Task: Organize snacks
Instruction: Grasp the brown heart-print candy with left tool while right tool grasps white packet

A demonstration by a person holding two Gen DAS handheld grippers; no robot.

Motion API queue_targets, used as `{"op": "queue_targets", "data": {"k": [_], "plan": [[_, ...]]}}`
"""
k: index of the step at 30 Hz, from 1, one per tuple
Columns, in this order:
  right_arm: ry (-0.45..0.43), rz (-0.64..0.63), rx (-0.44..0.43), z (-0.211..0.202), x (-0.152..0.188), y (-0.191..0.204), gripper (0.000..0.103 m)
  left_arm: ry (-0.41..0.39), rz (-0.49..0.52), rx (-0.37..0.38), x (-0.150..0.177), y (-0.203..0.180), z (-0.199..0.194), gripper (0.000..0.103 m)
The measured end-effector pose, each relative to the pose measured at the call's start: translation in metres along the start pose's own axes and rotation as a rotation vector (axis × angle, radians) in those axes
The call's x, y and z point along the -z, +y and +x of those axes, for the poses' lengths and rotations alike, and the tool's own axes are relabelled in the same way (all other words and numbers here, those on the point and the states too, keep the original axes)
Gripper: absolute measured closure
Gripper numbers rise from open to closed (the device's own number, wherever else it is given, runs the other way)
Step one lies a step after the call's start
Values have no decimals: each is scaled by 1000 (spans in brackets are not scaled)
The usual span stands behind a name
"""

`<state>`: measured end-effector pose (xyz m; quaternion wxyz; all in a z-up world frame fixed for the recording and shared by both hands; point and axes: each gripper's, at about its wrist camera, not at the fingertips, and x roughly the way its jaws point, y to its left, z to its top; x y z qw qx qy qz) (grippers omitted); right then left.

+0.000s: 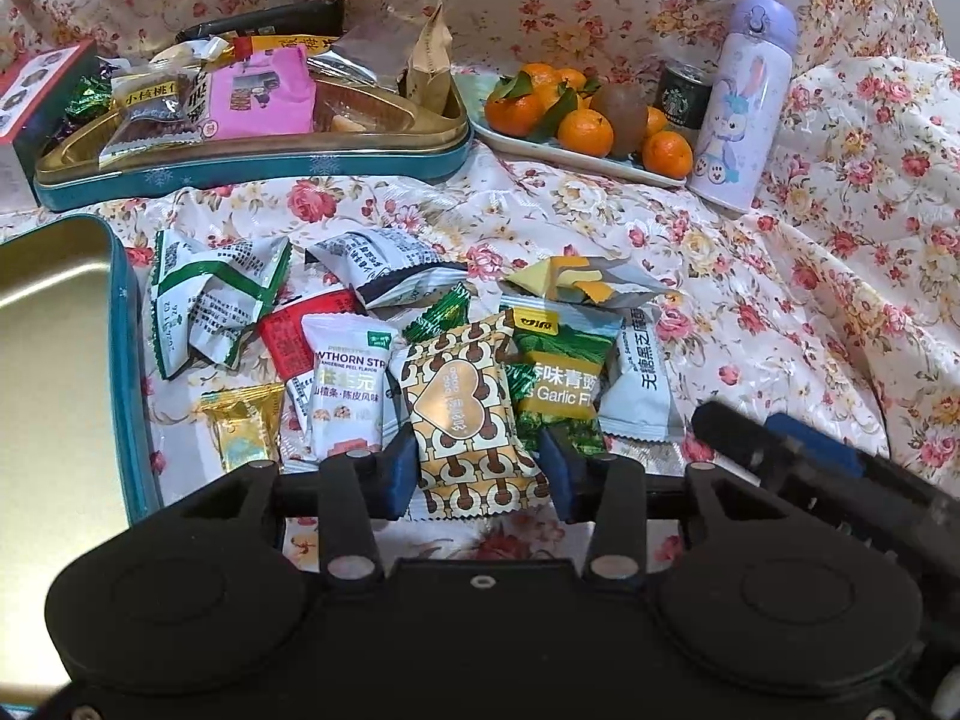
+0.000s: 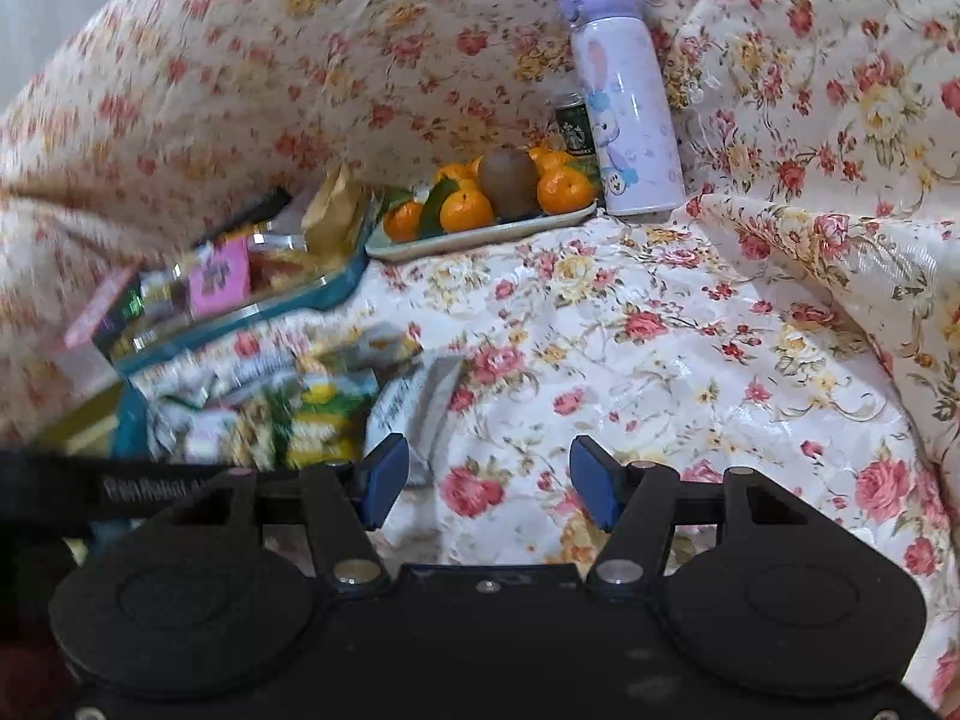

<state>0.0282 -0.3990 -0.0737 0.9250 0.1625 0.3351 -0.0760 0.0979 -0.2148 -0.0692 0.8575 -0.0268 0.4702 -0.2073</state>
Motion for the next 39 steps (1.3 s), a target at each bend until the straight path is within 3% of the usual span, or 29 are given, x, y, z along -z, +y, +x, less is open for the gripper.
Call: {"op": "queue_targets", "data": {"k": [11, 17, 20, 22, 29, 33, 39], "plan": [[-1, -67, -14, 17, -12, 31, 39, 36, 12, 7, 23, 4, -28, 53], [28, -120, 37, 35, -9, 44, 39, 41, 50, -36, 44, 4, -46, 53], [37, -127, 76, 44, -7, 46, 49, 26, 85, -61, 49, -1, -47, 53], [21, -154, 111, 46, -4, 48, 63, 25, 92, -72, 49, -3, -46, 53], [24, -171, 148, 24, 5, 36, 65, 23, 105, -67, 49, -3, -45, 52], [43, -148, 154, 3, 17, 26, 65, 23, 112, -55, 49, -5, -45, 46], [62, -133, 158, -16, 33, 24, 64, 41, 50, -16, 43, 2, -44, 44]]}}
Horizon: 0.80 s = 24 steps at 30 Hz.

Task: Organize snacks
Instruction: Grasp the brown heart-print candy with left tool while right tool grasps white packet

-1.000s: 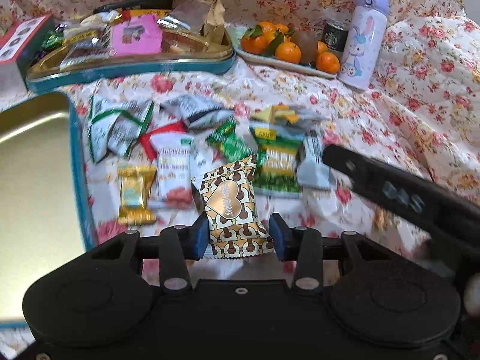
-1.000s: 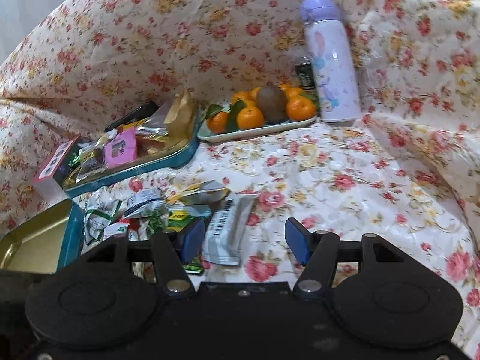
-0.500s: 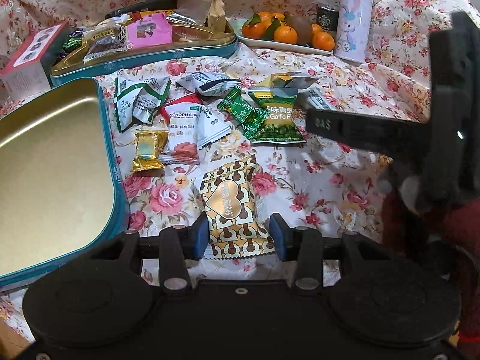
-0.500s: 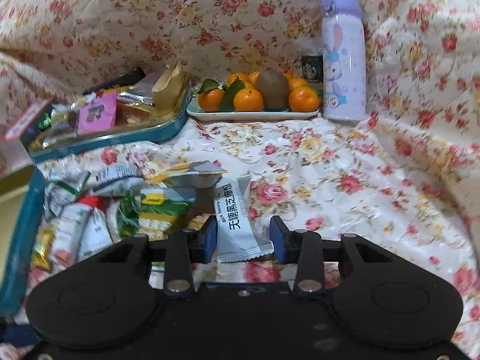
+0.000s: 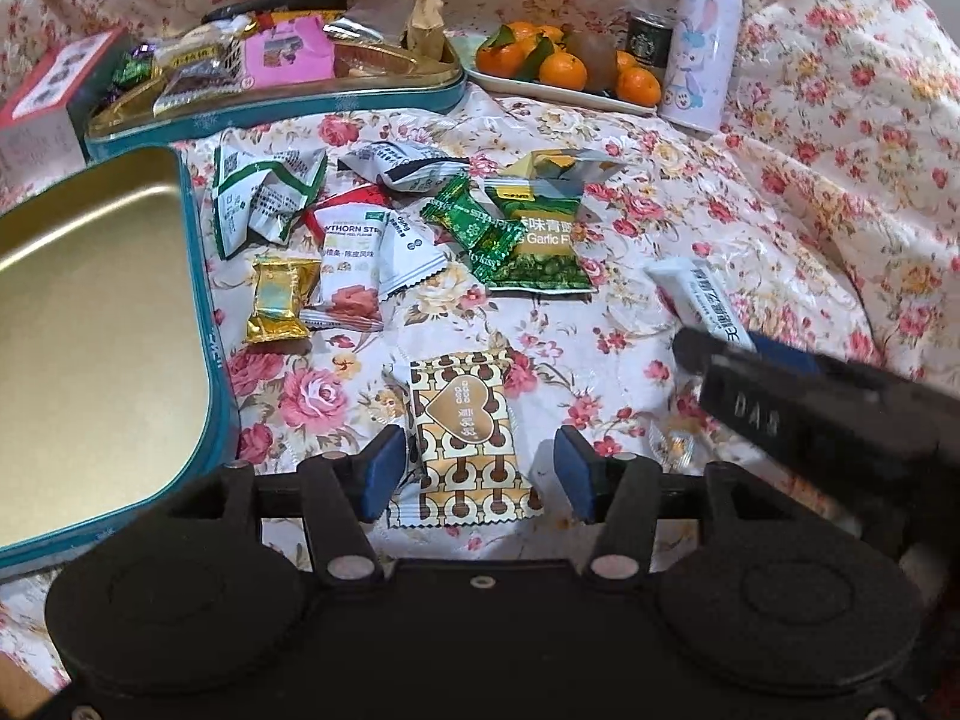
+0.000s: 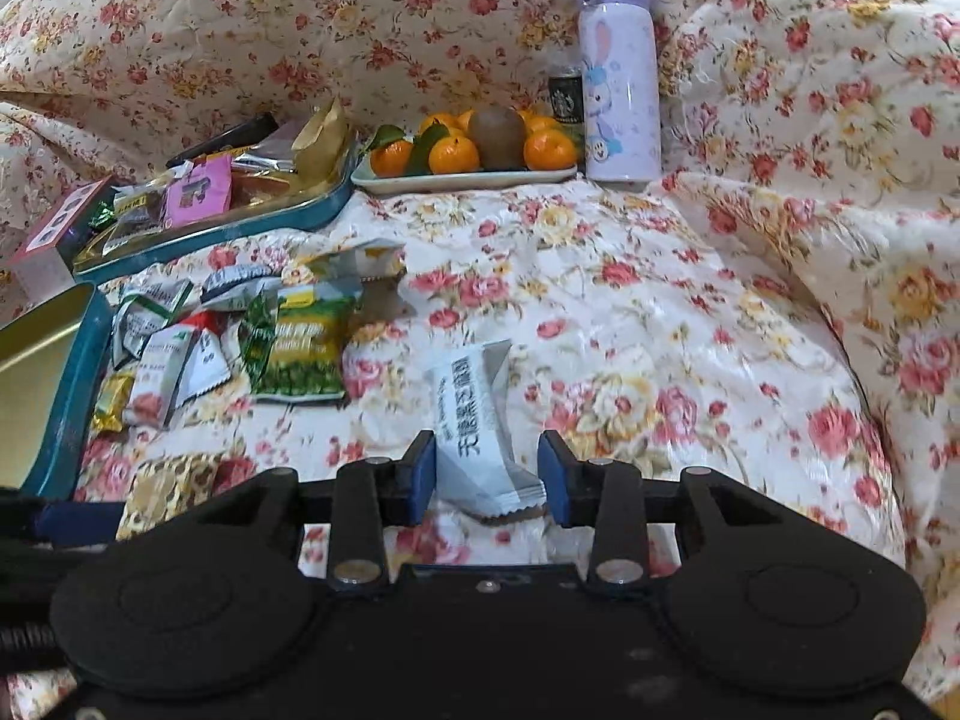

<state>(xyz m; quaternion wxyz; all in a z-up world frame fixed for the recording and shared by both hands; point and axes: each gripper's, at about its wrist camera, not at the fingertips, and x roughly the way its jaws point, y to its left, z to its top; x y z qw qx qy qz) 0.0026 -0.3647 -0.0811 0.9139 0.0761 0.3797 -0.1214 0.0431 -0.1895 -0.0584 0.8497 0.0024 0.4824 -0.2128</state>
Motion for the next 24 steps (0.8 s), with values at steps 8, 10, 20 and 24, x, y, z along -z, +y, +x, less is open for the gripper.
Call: {"op": "queue_targets", "data": {"k": [8, 10, 20, 24], "plan": [[-13, -5, 9, 2, 3, 2, 64, 21, -48, 16, -6, 5, 3, 46], [-14, -6, 8, 2, 2, 1, 64, 15, -45, -9, -6, 4, 3, 56], [-2, 30, 10, 8, -10, 2, 55, 30, -77, -9, -9, 11, 3, 62], [-11, 7, 39, 11, -11, 5, 69, 38, -90, 15, -9, 12, -2, 62]]}}
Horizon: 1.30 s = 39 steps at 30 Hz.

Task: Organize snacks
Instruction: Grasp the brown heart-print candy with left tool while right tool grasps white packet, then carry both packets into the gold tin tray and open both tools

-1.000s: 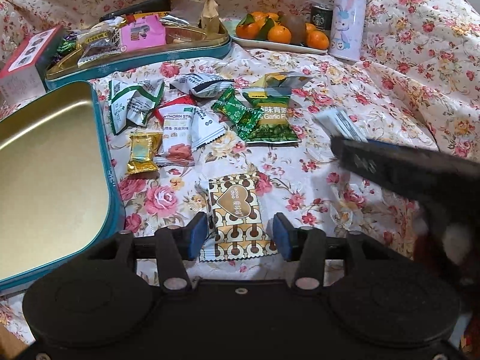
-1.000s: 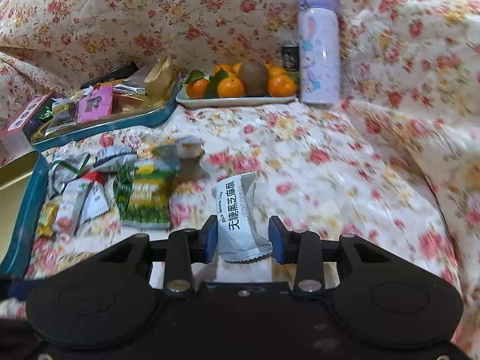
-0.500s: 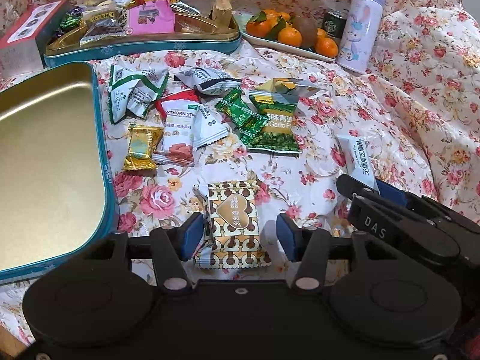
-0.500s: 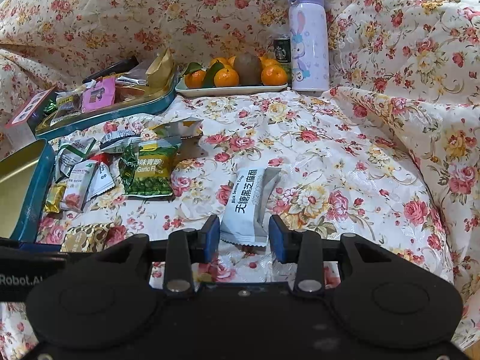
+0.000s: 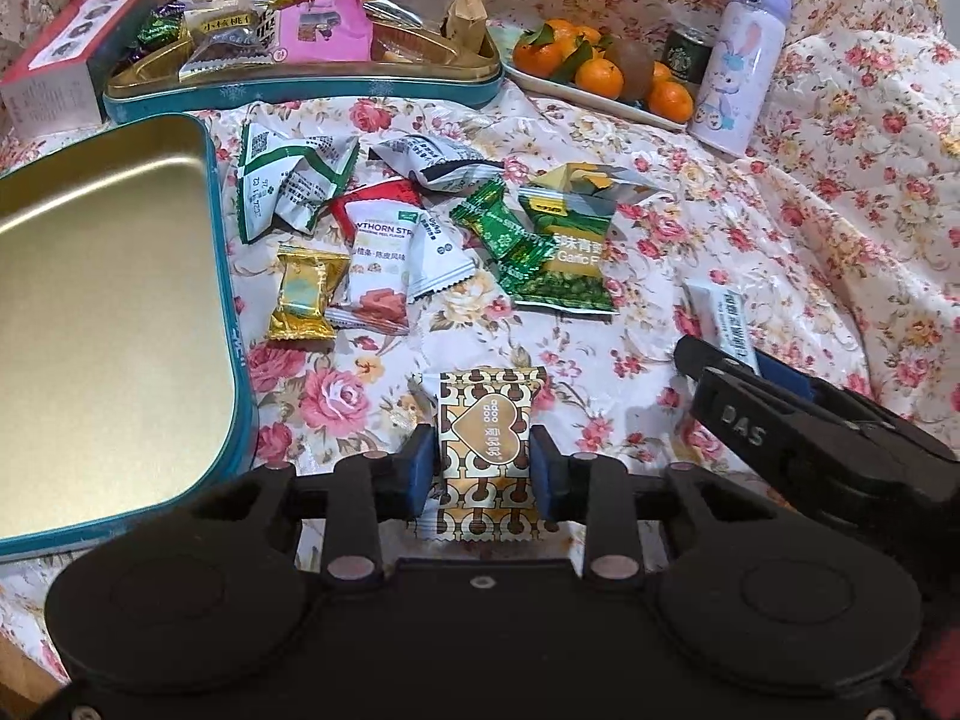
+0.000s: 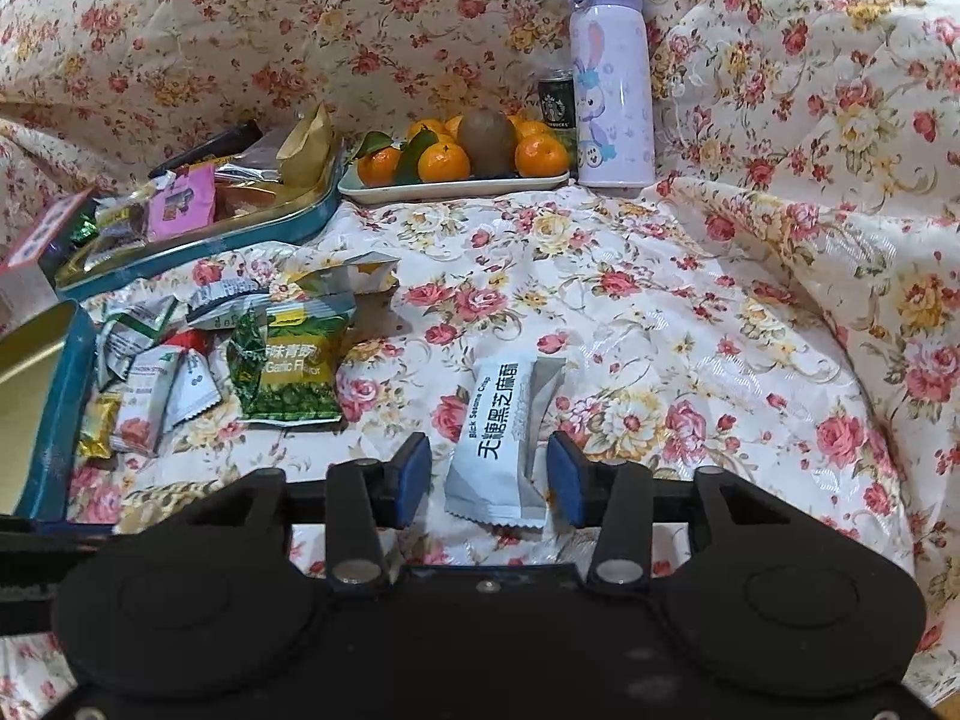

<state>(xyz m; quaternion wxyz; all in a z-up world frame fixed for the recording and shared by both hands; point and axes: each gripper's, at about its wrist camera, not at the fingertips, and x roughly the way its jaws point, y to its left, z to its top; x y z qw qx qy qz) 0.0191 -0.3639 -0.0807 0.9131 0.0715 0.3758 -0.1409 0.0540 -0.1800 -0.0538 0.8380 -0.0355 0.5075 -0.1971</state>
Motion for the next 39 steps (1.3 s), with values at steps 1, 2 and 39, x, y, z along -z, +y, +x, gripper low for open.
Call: {"op": "queue_targets", "data": {"k": [1, 2, 39], "plan": [[-3, -13, 13, 0, 0, 1, 70, -6, 1, 1, 0, 0, -3, 62], [-3, -22, 15, 0, 0, 1, 71, -15, 5, 1, 1, -1, -7, 62], [-26, -59, -366, -99, -7, 146, 78, -237, -220, -266, 24, 207, -124, 62]]}}
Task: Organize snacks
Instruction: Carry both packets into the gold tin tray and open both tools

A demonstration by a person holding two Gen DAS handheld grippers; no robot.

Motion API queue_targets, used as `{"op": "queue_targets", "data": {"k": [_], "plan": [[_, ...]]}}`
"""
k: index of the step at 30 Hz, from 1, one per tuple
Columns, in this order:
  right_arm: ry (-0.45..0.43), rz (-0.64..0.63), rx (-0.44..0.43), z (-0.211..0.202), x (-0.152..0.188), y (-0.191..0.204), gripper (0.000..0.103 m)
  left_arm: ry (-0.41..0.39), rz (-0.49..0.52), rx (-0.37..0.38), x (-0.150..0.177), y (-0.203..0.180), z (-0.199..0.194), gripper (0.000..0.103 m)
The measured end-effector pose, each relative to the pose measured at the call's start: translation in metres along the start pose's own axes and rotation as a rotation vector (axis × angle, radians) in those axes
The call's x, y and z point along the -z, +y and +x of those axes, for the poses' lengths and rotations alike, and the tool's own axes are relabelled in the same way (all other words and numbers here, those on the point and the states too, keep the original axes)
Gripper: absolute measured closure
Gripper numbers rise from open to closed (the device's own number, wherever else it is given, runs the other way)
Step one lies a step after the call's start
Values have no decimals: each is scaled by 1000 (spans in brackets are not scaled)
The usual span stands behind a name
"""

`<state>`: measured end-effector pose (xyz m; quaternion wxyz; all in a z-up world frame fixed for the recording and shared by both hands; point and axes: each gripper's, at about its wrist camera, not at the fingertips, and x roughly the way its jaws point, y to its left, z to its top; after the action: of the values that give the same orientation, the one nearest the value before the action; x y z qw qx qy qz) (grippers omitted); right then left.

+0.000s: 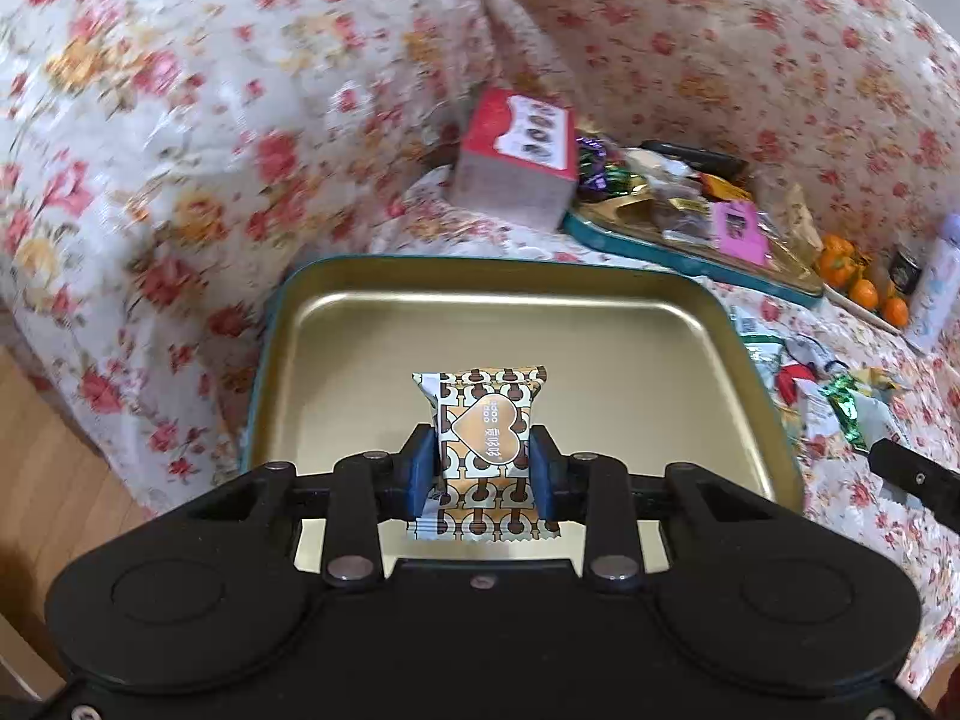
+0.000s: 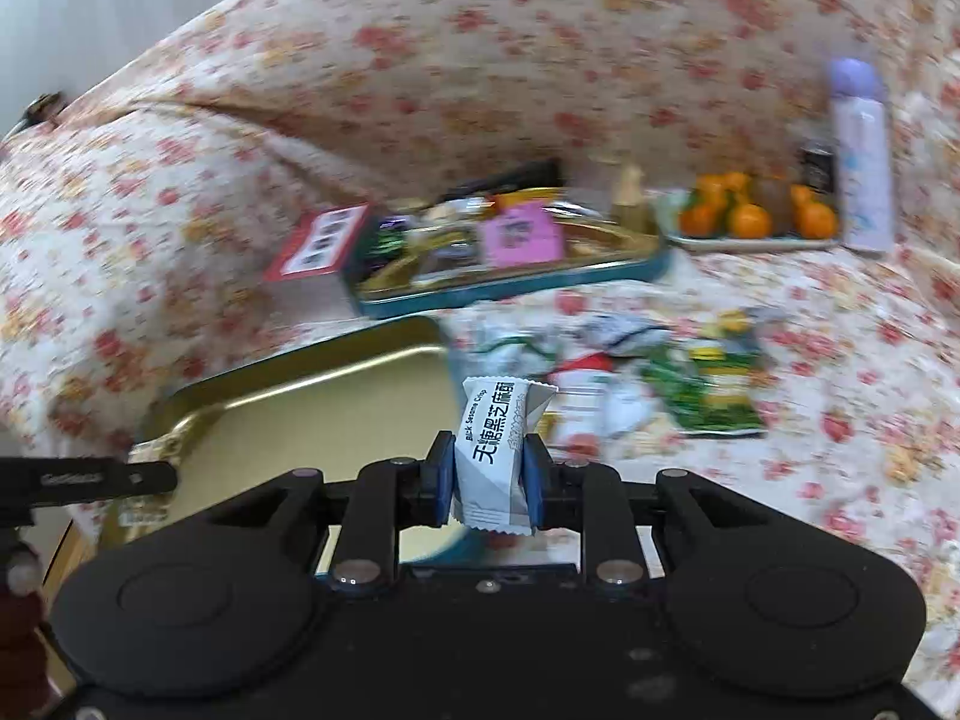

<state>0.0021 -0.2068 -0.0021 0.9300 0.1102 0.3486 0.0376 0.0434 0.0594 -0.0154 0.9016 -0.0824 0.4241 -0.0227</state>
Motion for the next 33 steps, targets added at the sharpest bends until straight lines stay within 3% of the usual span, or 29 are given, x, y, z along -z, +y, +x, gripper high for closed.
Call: {"op": "queue_targets", "data": {"k": [15, 33], "plan": [[68, -165, -141, 32, 16, 102, 78, 44, -78, -116, -1, 35, 9, 62], [156, -201, -150, 72, 24, 131, 78, 111, -125, -90, -3, 42, 14, 62]]}}
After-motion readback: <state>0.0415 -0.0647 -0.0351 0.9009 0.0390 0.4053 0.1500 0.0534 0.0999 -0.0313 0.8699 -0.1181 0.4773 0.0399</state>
